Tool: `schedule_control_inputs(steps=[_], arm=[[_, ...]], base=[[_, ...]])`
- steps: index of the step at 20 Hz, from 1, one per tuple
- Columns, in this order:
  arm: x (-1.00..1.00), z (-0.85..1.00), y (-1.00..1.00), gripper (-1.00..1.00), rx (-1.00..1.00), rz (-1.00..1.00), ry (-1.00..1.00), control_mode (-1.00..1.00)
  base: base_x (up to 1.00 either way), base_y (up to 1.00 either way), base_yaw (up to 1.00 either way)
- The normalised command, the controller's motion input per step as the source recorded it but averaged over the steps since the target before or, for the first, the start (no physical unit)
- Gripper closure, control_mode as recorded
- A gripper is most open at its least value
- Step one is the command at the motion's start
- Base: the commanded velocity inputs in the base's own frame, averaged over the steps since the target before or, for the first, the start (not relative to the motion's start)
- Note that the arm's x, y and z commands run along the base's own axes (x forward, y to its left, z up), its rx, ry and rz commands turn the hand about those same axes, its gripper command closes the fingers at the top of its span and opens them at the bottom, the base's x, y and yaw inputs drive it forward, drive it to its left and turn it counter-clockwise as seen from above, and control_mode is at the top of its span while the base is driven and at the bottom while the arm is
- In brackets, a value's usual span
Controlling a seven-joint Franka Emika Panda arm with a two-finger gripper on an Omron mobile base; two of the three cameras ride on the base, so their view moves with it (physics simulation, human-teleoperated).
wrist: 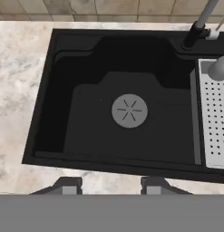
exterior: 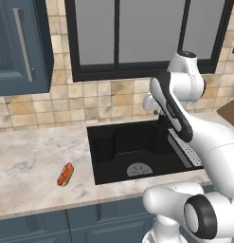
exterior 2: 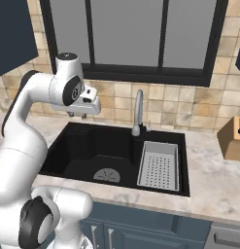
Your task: Store the hot dog in the freezer for long-term storage. Close the freezer door after placing the cooked food.
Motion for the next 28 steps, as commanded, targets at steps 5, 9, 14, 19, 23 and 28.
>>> schedule_control_inputs(steps=[5,9,14,19,23,28], arm=[[-0.05,-0.05,0.12,-1.00,0.00,-0.03,0.03,-1.00],[-0.01,-0.34,0.78,-1.00,0.00,-0.24,0.00,-1.00],[0.01,-0.34,0.77,-1.00,0.02,-0.27,0.00,-1.00],[0.00,-0.37,0.66,-1.00,0.02,-0.19,0.17,-1.00],[-0.06,-0.24,0.46,-1.00,0.00,-0.02,0.28,-1.00],[-0.05,-0.25,0.53,-1.00,0.00,0.07,0.33,-1.00]], base=[[0.00,0.00,0.00],[0.00,0.00,0.00],[0.00,0.00,0.00],[0.00,0.00,0.00],[0.00,0.00,0.00],[0.00,0.00,0.00]])
